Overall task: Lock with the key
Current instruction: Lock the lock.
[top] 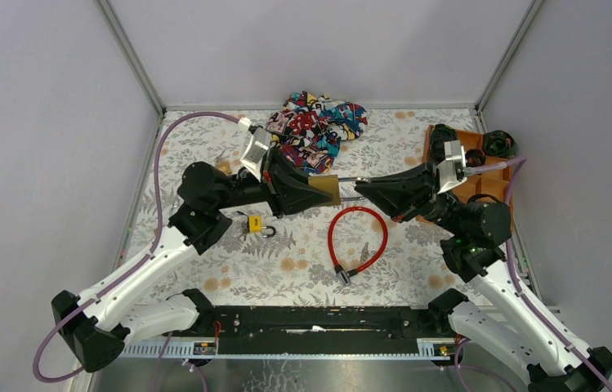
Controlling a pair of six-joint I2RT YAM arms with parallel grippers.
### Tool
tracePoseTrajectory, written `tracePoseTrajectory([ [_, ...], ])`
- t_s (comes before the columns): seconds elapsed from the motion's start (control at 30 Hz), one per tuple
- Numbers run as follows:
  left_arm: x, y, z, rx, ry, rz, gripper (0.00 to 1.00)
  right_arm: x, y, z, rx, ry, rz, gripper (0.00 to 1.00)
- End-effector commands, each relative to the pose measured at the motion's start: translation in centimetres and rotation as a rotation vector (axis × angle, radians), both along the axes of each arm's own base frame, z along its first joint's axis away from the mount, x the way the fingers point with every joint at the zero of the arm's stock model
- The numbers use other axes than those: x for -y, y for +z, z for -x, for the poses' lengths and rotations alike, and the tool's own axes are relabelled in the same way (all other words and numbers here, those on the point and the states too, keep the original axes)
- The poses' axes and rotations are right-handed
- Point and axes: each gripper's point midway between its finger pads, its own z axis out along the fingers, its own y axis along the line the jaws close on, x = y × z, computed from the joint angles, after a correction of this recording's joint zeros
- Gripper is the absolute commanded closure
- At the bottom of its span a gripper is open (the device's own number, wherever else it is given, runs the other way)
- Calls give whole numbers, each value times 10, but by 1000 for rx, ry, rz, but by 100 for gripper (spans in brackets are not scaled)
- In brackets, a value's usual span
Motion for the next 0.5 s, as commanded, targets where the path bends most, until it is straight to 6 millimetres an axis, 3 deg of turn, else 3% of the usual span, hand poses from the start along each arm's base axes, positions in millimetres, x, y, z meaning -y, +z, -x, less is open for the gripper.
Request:
tracePoseTrajectory([
  [0.0,9,43,27,81,-74,166,100,-18,-36,-28,-180,-24,-29,100],
  [0.17,13,43,23,64,-64,171,100,-25,-42,-24,-190,-29,-37,100],
  [0.27,18,32,16,34,-48,150,100,-35,-37,-17,-189,23,-57,100],
  [0.37,18,34,4,107,3,160,100,-47,-34,1,-169,138,-41,100],
  [0.47,9,42,-24,144,70,160,100,-49,-26,23,-145,260,-24,100],
])
